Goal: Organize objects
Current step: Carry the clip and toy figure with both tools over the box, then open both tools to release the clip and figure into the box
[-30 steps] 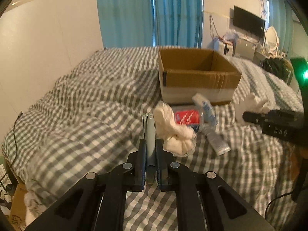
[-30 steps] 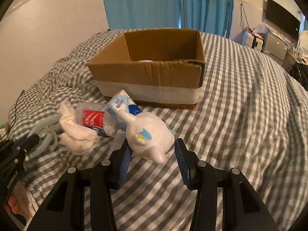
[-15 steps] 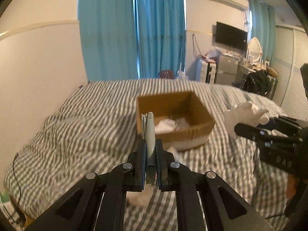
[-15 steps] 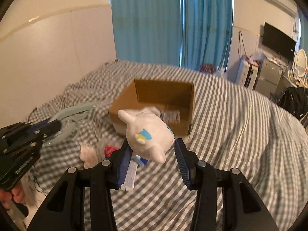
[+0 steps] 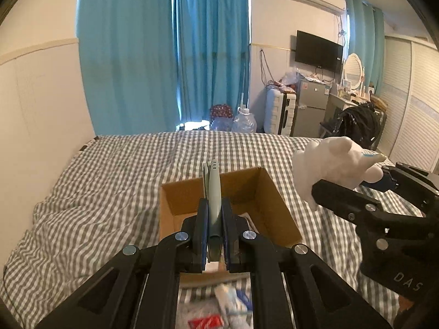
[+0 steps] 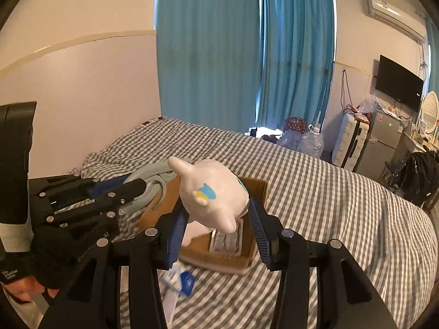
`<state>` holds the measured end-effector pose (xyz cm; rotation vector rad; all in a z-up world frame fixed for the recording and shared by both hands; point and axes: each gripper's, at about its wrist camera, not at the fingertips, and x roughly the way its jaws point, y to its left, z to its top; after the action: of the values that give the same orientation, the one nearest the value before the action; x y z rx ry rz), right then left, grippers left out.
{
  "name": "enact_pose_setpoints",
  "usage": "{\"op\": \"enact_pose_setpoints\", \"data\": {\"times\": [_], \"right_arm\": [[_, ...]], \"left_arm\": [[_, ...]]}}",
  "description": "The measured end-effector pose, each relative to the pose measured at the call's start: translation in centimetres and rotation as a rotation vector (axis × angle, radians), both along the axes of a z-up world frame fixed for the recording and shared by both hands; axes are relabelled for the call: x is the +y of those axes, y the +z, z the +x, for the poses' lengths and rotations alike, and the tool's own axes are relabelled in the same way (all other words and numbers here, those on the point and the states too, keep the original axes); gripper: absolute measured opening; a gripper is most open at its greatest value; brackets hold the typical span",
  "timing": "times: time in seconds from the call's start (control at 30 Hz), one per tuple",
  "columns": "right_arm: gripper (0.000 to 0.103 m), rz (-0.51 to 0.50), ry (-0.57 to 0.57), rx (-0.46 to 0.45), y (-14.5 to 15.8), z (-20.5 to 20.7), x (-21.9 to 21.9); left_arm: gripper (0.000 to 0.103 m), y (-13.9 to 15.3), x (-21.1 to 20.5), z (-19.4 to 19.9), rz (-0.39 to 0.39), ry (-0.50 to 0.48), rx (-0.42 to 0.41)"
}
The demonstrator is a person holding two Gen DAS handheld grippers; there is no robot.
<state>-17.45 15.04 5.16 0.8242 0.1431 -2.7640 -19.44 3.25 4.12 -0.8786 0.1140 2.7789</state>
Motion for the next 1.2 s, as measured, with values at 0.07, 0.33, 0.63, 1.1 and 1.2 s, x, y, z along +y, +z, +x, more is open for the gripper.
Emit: {"op": "enact_pose_setpoints", "data": {"times": [0.07, 0.33, 0.63, 1.1, 1.2], "right_arm": [[0.045, -0.003, 0.001, -0.013, -0.7, -2.1, 0.2], [0.045, 0.023, -0.008, -0.106, -6.3, -9.9, 0.5], [0.045, 0.004, -0.030, -0.188, -11.8, -13.4, 1.5], [0.071, -0.052, -0.095, -0.141, -7.4, -10.5, 3.1], [0.078, -0.051, -0.111, -0.102, -4.6, -8.3, 3.9]], "left_arm": [[0.008, -1.1, 0.4, -1.8, -0.007, 0.001, -0.018], [0.008, -7.0, 1.2, -6.9, -0.041, -0.019, -0.084], [0.008, -11.3, 1.9, -8.2, -0.073, -0.062, -0.141], [0.070, -7.1, 2.0, -4.8, -0.035, -0.068, -0.133], [0.071, -4.5, 1.0, -2.9, -0.001, -0.052, -0.091]]}}
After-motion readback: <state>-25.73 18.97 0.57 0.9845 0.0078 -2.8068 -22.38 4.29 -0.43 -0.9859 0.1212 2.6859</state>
